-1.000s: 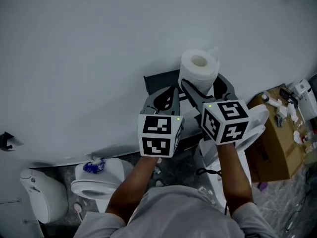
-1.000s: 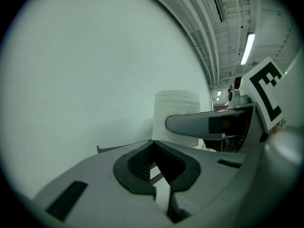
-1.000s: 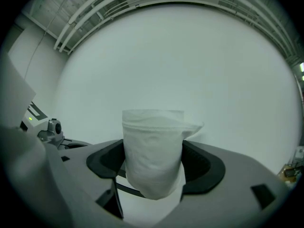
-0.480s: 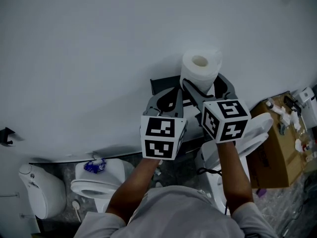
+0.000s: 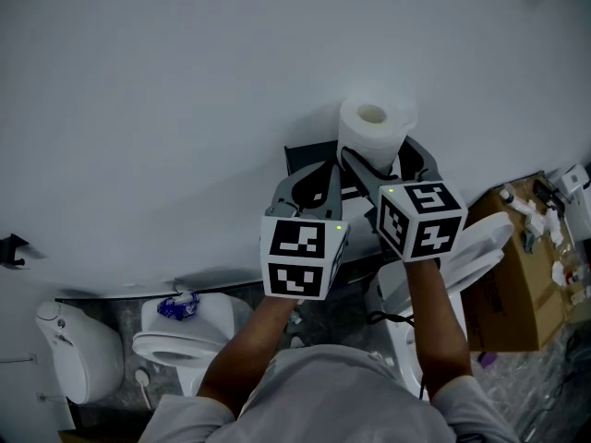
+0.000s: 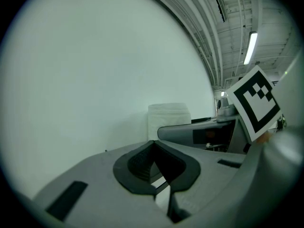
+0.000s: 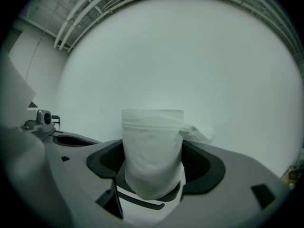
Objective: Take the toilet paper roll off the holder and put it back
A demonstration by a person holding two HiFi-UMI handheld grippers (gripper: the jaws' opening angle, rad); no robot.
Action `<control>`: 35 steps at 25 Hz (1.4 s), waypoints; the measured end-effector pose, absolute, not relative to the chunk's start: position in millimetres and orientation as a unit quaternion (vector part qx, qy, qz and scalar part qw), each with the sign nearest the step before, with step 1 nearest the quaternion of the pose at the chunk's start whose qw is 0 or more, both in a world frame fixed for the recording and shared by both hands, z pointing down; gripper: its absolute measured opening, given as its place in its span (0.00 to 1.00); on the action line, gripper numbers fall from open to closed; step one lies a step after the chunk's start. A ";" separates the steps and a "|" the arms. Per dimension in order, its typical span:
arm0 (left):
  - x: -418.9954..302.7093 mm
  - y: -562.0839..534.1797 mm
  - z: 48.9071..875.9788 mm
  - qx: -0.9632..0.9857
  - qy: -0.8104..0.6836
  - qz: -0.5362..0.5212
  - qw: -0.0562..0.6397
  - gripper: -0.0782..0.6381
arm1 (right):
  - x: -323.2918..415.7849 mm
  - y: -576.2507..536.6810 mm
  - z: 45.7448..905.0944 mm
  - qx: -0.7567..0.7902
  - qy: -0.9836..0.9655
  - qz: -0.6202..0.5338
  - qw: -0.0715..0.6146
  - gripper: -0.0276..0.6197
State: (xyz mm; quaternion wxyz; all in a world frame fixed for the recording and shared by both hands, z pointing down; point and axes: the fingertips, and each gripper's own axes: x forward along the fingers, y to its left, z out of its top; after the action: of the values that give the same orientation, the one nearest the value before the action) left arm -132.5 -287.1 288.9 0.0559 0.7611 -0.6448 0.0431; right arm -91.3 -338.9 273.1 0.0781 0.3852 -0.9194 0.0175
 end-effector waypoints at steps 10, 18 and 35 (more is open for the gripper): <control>-131.9 -286.1 289.1 0.762 -0.643 0.042 0.056 0.12 | -95.1 -341.6 275.7 0.381 -0.921 0.024 0.079 0.61; -133.4 -285.9 292.1 0.762 -0.643 0.042 0.060 0.12 | -96.2 -342.5 278.1 0.381 -0.921 0.028 0.072 0.61; -122.7 -276.5 295.6 0.763 -0.641 0.048 0.061 0.12 | -79.6 -329.1 280.7 0.388 -0.918 0.038 0.069 0.61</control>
State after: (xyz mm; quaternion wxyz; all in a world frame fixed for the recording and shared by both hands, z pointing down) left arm -122.7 -276.5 295.6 0.0608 0.7633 -0.6413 0.0482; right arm -79.6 -329.1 280.7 0.0686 0.3883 -0.9182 0.0378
